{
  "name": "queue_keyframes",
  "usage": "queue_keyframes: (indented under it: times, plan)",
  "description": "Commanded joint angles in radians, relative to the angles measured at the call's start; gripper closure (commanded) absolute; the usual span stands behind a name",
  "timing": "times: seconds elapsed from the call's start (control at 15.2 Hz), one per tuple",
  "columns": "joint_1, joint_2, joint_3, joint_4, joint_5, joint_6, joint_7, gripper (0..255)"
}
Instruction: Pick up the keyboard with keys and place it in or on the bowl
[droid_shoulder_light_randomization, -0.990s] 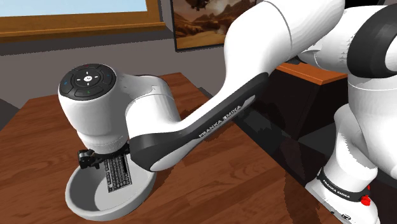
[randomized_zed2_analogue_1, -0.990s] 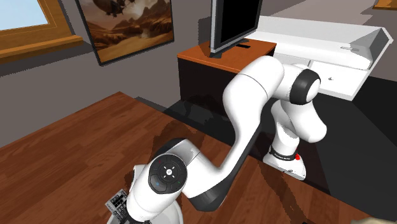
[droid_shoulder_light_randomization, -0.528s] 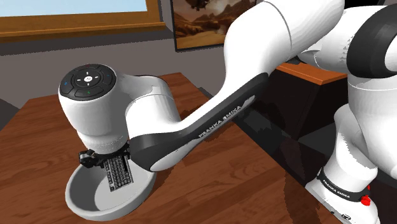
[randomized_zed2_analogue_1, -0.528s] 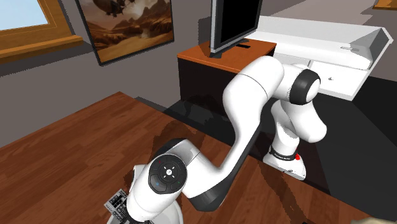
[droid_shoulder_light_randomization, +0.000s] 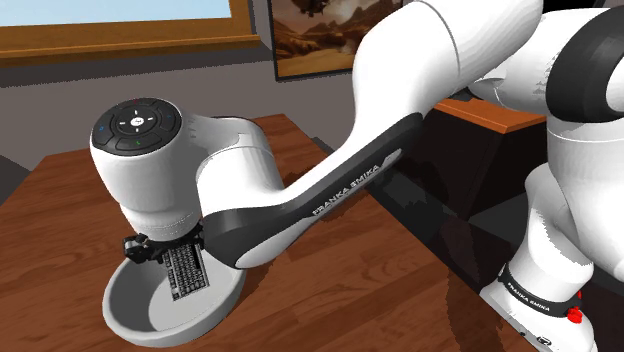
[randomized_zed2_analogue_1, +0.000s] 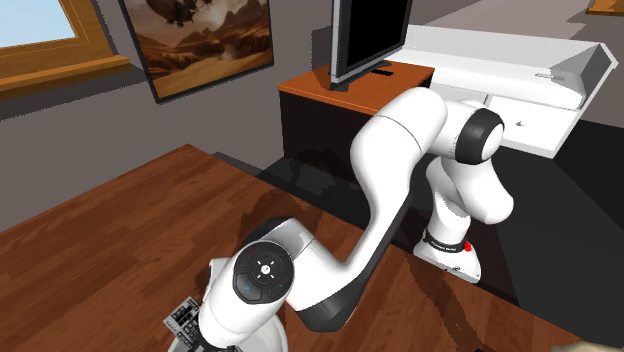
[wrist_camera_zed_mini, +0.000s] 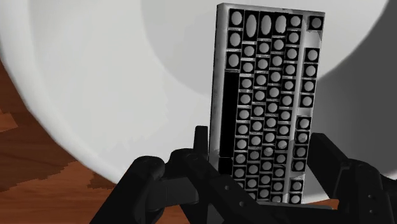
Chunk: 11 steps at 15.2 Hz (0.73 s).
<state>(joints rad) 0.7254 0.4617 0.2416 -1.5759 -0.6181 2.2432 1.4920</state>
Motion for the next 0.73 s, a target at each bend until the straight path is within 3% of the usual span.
queue_keyframes:
  times: [0.0, 0.66]
  plan:
    - [-0.001, -0.007, 0.003, 0.009, 0.007, -0.014, -0.010, 255]
    - [-0.004, -0.041, 0.019, 0.087, 0.049, -0.114, -0.070, 255]
